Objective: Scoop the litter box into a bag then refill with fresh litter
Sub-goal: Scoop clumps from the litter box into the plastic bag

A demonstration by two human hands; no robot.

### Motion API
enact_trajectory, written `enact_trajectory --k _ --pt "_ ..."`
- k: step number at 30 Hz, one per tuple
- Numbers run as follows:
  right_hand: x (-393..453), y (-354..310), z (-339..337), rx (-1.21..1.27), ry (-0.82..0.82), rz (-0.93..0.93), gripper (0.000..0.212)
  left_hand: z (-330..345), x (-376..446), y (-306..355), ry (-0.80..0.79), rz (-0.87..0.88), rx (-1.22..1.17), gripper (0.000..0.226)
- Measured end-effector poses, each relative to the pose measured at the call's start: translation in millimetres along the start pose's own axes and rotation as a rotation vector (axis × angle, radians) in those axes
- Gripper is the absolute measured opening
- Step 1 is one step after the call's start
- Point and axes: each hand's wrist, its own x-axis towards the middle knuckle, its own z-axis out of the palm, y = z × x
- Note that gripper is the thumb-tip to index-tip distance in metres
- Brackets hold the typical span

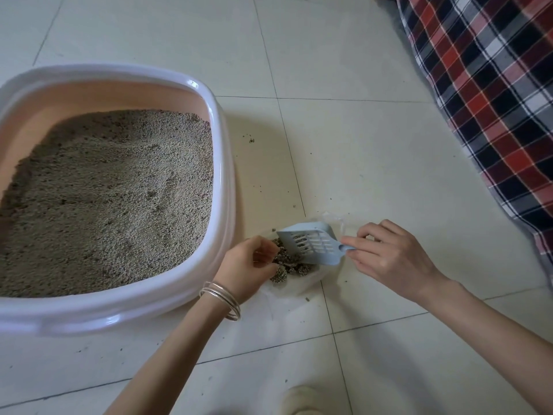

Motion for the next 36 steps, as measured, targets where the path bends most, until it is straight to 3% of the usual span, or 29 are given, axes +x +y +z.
enact_trajectory --k 15,23,26,31,34,36 --pt "13 14 -21 0.003 -0.131 -0.007 0.021 -8 -2 2 0.015 0.023 0.040 0.021" --pt "15 14 -27 0.063 -0.150 0.109 0.017 -11 -3 7 0.016 0.037 -0.004 0.022" --pt "15 13 -32 0.150 -0.155 0.261 0.014 -13 -5 9 0.027 0.045 -0.007 0.023" --pt "29 22 -42 0.437 -0.147 0.725 0.021 -25 -14 23 0.035 0.142 0.002 0.023" --pt "56 25 -51 0.582 -0.060 0.825 0.020 -43 -19 33 0.102 0.173 -0.028 0.022" --pt "80 24 -55 0.604 -0.039 0.794 0.020 -59 -22 35 0.159 0.179 -0.067 0.023"
